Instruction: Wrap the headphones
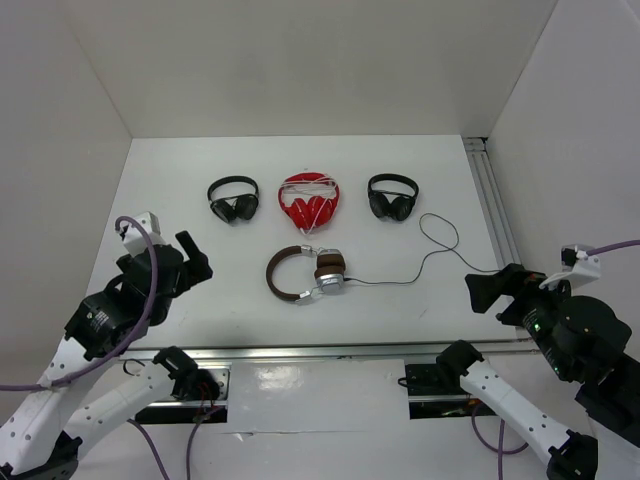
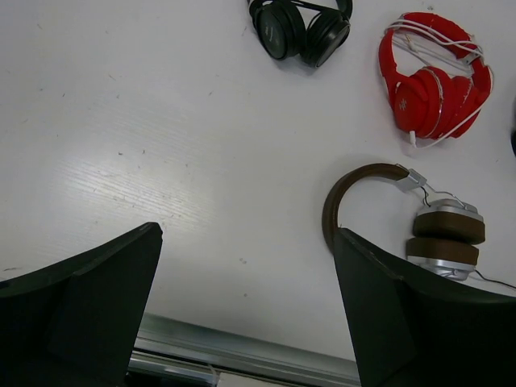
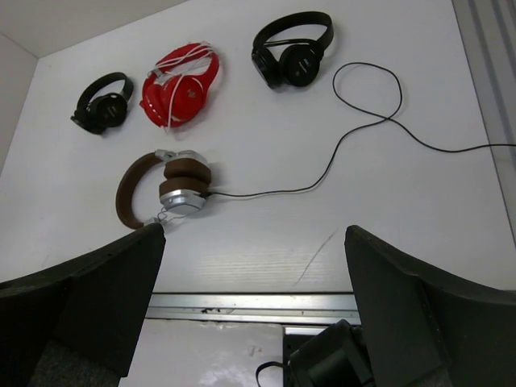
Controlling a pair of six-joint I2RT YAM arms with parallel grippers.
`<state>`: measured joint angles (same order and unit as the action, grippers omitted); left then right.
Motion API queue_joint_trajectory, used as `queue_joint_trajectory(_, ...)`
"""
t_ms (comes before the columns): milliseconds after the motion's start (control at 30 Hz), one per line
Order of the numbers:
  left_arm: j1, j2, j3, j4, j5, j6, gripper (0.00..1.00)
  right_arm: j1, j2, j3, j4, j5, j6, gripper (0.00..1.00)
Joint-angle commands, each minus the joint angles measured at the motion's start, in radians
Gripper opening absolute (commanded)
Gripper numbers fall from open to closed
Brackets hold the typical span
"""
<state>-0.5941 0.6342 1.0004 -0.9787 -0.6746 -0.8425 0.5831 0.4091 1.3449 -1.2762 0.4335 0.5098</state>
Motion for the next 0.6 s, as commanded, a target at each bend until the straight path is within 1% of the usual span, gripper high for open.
queue_joint_trajectory(0,-0.001,-0.001,-0.002,0.025,0.003,-0.001,1.0,0.007,0.007,-0.007,0.001,0.019,0.016,1.0)
queue_joint_trajectory(133,-0.001,-0.001,-0.002,0.025,0.003,-0.001,1.0,0.007,-0.003,0.013,0.011,-0.001,0.004,1.0)
queue_joint_trajectory(267,-0.001,-0.001,-0.023,0.075,0.059,0.066,1.0,0.007,-0.012,0.013,0.035,-0.025,-0.005,1.0)
queue_joint_trajectory(300,-0.001,-0.011,-0.032,0.121,0.102,0.091,1.0,0.007,-0.012,0.013,0.035,-0.048,-0.005,1.0)
queue_joint_trajectory(367,0.011,0.004,-0.042,0.146,0.15,0.1,1.0,0.007,-0.012,-0.001,0.081,-0.076,-0.014,1.0)
queue_joint_trajectory(400,0.023,0.021,-0.042,0.146,0.212,0.1,1.0,0.007,-0.012,-0.019,0.093,-0.099,-0.014,1.0)
queue_joint_trajectory(433,0.024,0.042,-0.042,0.155,0.245,0.1,1.0,0.007,-0.012,-0.03,0.107,-0.11,-0.014,1.0)
queue_joint_trajectory(500,0.024,0.109,-0.072,0.196,0.311,0.056,1.0,0.007,-0.003,-0.065,0.146,-0.159,-0.014,1.0)
queue_joint_trajectory(533,0.024,0.136,-0.091,0.227,0.375,0.042,1.0,0.007,-0.003,-0.079,0.161,-0.176,-0.025,1.0)
queue_joint_trajectory(567,0.024,0.162,-0.139,0.303,0.4,0.004,1.0,0.007,-0.003,-0.095,0.196,-0.186,-0.025,1.0)
